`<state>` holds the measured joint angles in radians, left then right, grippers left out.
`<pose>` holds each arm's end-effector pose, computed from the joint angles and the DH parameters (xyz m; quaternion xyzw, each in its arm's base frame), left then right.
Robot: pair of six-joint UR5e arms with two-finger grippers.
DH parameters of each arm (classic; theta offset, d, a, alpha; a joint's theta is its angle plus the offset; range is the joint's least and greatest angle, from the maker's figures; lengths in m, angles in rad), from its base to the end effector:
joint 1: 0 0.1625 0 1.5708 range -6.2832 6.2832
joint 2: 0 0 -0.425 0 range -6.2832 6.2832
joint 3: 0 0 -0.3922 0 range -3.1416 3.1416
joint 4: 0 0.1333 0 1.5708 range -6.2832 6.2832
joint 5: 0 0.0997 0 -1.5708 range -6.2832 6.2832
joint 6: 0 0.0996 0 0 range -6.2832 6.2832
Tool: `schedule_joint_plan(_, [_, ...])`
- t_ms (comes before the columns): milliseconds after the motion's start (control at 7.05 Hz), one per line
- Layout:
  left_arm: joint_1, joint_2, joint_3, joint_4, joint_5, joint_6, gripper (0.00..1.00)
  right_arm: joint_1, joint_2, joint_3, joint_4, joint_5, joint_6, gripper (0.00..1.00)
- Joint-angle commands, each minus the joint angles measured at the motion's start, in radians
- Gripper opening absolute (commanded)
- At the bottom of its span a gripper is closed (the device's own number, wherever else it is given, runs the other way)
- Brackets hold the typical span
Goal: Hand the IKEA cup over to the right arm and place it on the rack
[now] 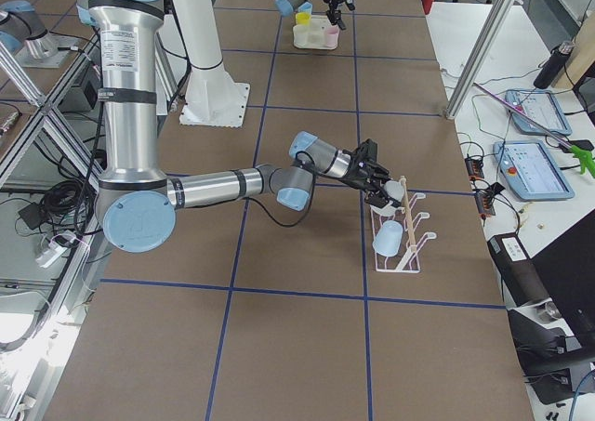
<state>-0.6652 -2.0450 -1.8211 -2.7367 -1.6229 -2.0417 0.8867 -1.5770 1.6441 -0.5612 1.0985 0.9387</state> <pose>0.3543 -0.4408 0.1548 0.0634 0.8080 -0.2971 0.5048 -0.1864 -0.5113 0.5155 0.4889 -0.2232 0.2250 0.8127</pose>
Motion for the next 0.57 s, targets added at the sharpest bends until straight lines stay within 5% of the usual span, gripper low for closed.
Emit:
schedule_joint_plan(0, [0.001, 0.0, 0.0, -0.001, 0.0, 0.0, 1.0, 0.0, 0.002, -0.003, 0.0, -0.002, -0.001, 0.0])
schedule_joint_plan(425, [0.003, 0.002, 0.005, 0.0, 0.0, 0.0, 1.0, 0.0, 0.011, -0.012, -0.002, -0.003, -0.003, 0.0])
